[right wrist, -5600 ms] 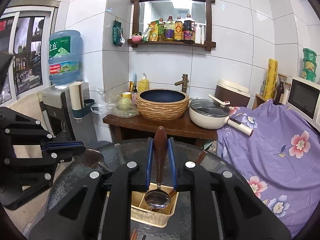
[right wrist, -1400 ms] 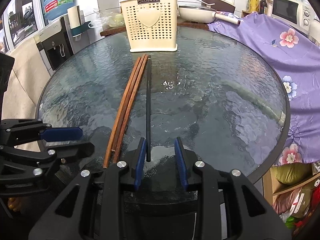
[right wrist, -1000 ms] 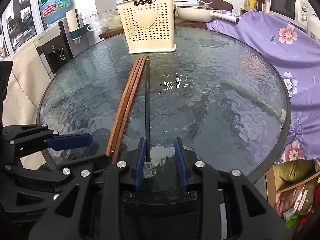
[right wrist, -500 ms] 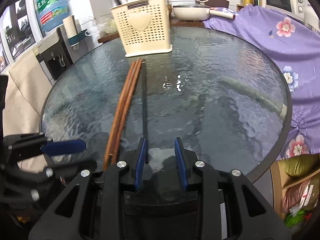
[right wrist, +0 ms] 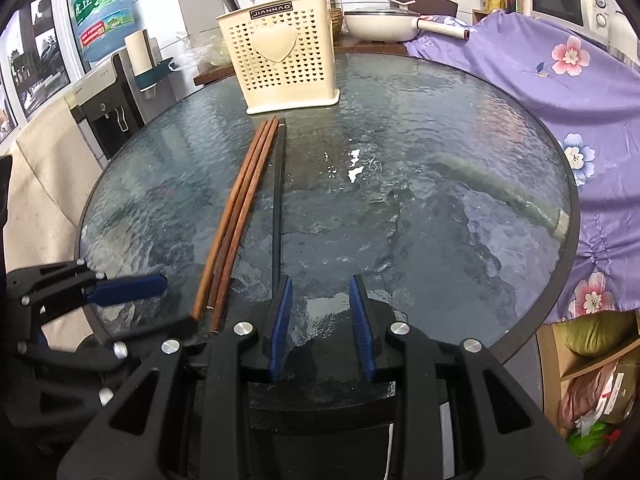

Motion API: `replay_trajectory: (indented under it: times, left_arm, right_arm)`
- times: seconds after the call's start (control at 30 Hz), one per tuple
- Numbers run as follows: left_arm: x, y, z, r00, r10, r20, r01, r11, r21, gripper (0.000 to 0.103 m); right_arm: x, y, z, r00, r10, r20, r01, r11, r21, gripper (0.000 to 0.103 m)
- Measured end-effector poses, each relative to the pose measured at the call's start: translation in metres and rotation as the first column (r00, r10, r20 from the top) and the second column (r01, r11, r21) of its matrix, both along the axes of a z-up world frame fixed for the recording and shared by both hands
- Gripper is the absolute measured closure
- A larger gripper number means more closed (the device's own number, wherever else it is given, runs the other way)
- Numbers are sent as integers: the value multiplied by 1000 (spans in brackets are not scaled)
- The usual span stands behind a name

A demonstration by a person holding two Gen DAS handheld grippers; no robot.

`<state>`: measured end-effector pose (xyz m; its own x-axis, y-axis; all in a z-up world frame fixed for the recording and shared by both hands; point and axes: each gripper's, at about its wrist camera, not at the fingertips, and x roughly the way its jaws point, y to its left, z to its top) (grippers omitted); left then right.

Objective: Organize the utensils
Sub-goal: 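Position the right tool over the black chopstick and the left tool over a wooden chopstick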

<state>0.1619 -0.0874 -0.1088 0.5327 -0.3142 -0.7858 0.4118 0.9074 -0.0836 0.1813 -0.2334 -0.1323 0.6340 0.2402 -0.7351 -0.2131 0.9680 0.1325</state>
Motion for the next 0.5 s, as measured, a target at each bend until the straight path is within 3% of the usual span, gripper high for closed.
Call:
replay_trajectory:
  times: [0.33,0.5]
  left_arm:
    - [7,37,2,992,126,-12,-127,992,-27,63]
    - [5,36,3,991,129,-45,-133,985,-112,63]
  right_arm:
    - [-13,27,-1,997,75,33,-74,996,-51,73]
    - [-14,34,-1,996,75,44,-71,993,-91,73]
